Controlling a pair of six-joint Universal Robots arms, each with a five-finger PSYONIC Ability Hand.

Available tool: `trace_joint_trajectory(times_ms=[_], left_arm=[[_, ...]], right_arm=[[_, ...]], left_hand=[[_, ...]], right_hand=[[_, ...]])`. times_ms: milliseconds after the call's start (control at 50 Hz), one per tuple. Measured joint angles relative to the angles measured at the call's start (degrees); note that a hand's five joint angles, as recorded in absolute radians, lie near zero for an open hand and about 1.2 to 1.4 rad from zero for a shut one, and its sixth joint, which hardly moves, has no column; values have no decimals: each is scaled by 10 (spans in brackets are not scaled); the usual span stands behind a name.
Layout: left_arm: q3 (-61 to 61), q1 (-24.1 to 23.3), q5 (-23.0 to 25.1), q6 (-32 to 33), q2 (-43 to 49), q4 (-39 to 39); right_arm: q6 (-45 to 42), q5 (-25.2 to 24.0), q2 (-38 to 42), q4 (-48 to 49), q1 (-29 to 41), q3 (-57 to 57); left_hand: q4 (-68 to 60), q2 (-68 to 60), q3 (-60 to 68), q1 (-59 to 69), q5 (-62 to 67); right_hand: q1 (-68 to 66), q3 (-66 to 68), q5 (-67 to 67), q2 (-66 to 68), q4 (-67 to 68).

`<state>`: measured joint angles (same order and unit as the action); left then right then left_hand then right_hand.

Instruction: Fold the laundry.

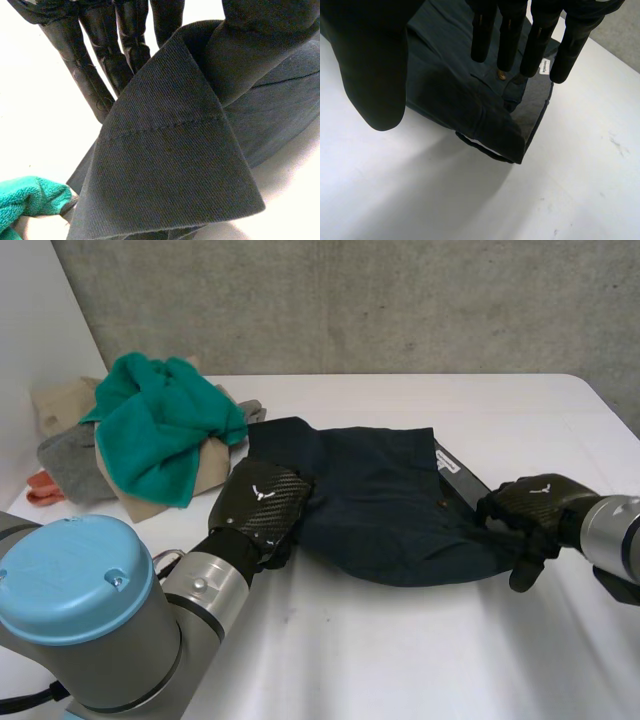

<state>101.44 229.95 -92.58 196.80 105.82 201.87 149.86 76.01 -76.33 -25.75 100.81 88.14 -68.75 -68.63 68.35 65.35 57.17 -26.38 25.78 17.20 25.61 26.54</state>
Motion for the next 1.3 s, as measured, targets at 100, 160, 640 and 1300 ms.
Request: trace_joint_trajectory(times_ms=[100,160,640,1300], left_arm=[[0,1,0,0,0,0],[1,1,0,-1,1,0],[37,-57,52,20,-140,-346],[-513,40,-21,296,138,82]], right_arm=[[-2,-1,11,73,5,39],[-2,3,32,113,13,56],[-159,83,-186,-54,9,118],[-10,186,47,480,63,-186]], left_hand=[[0,0,0,0,0],[0,0,0,0,0],[0,0,0,0,0],[-2,0,1,0,4]], right_hand=[[-8,12,10,10,11],[-95,101,90,103,94],[-363,418,394,417,419],[-363,424,405,417,422]])
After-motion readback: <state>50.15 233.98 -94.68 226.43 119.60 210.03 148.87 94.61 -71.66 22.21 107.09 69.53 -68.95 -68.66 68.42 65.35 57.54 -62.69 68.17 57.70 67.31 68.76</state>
